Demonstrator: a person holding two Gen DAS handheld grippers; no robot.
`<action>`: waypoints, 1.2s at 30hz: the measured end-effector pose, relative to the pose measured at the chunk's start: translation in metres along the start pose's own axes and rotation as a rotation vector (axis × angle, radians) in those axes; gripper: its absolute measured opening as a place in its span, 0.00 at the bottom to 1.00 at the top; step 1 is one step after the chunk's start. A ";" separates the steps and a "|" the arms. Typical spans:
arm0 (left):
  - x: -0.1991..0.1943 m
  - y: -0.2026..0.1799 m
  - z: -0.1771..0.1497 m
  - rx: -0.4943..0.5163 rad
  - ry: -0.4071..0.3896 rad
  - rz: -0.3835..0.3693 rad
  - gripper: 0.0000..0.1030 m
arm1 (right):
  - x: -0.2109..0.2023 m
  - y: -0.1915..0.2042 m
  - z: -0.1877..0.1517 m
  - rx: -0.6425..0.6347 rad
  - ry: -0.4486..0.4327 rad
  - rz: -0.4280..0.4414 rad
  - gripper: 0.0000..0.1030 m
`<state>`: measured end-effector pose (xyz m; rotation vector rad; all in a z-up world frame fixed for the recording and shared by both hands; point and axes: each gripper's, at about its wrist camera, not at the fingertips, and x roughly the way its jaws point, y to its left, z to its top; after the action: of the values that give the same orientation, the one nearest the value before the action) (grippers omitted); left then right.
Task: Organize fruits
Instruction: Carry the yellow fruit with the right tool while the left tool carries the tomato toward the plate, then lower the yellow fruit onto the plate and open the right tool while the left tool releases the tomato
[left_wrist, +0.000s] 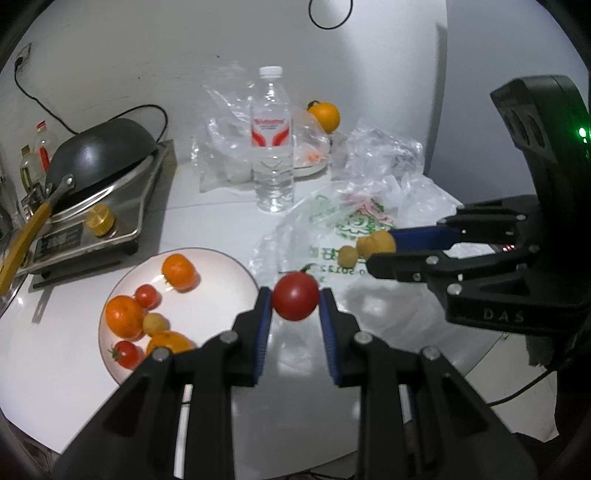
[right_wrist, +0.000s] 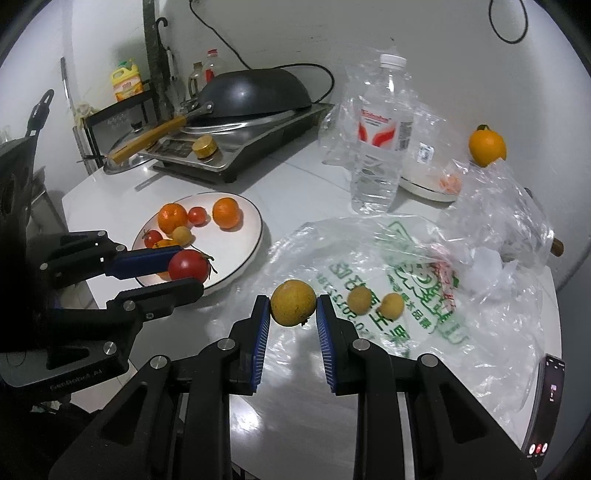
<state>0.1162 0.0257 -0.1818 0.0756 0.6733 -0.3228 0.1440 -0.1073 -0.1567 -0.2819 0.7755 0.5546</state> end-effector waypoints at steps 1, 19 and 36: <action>-0.001 0.003 -0.001 -0.002 -0.001 0.001 0.26 | 0.001 0.002 0.001 -0.003 0.001 0.001 0.27; -0.004 0.053 -0.008 -0.037 -0.003 0.064 0.26 | 0.023 0.035 0.021 -0.041 0.018 0.031 0.27; 0.037 0.105 -0.002 -0.052 0.061 0.100 0.26 | 0.070 0.055 0.045 -0.069 0.041 0.096 0.27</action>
<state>0.1752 0.1158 -0.2100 0.0694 0.7352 -0.2070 0.1797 -0.0165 -0.1785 -0.3216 0.8138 0.6686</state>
